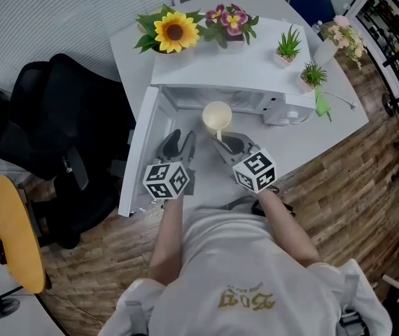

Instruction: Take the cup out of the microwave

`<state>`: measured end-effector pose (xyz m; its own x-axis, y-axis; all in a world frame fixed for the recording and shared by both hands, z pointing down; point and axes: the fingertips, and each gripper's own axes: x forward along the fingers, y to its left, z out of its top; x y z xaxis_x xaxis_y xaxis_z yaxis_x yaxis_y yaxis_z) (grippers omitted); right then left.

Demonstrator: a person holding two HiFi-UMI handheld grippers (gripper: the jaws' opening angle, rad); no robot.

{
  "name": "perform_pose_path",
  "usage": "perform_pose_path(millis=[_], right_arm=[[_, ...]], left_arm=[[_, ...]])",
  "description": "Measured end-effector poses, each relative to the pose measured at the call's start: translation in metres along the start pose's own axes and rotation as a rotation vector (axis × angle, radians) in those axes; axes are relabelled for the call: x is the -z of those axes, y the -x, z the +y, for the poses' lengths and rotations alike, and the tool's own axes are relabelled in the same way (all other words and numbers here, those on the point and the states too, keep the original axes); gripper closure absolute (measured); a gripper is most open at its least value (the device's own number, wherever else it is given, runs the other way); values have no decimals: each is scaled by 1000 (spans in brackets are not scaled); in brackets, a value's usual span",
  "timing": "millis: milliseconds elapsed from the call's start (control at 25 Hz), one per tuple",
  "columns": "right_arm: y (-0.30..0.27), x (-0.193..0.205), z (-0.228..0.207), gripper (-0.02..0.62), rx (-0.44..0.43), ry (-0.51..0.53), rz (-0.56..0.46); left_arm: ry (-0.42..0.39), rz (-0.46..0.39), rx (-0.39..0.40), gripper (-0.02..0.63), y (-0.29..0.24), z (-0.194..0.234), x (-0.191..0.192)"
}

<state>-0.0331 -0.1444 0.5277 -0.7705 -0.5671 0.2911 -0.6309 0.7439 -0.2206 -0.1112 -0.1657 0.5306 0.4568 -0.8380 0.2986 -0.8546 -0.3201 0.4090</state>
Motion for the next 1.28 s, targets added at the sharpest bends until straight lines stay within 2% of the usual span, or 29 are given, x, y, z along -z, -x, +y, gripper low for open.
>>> perform_pose_path(millis=[520, 760, 1280], right_arm=[[-9, 53, 21, 535, -51, -6, 126], [-13, 67, 26, 535, -68, -32, 140], [-29, 75, 37, 535, -160, -41, 109]], left_arm=[[42, 51, -27, 419, 10, 16, 30], [55, 74, -42, 419, 19, 21, 46], [80, 90, -74, 417, 32, 32, 65]])
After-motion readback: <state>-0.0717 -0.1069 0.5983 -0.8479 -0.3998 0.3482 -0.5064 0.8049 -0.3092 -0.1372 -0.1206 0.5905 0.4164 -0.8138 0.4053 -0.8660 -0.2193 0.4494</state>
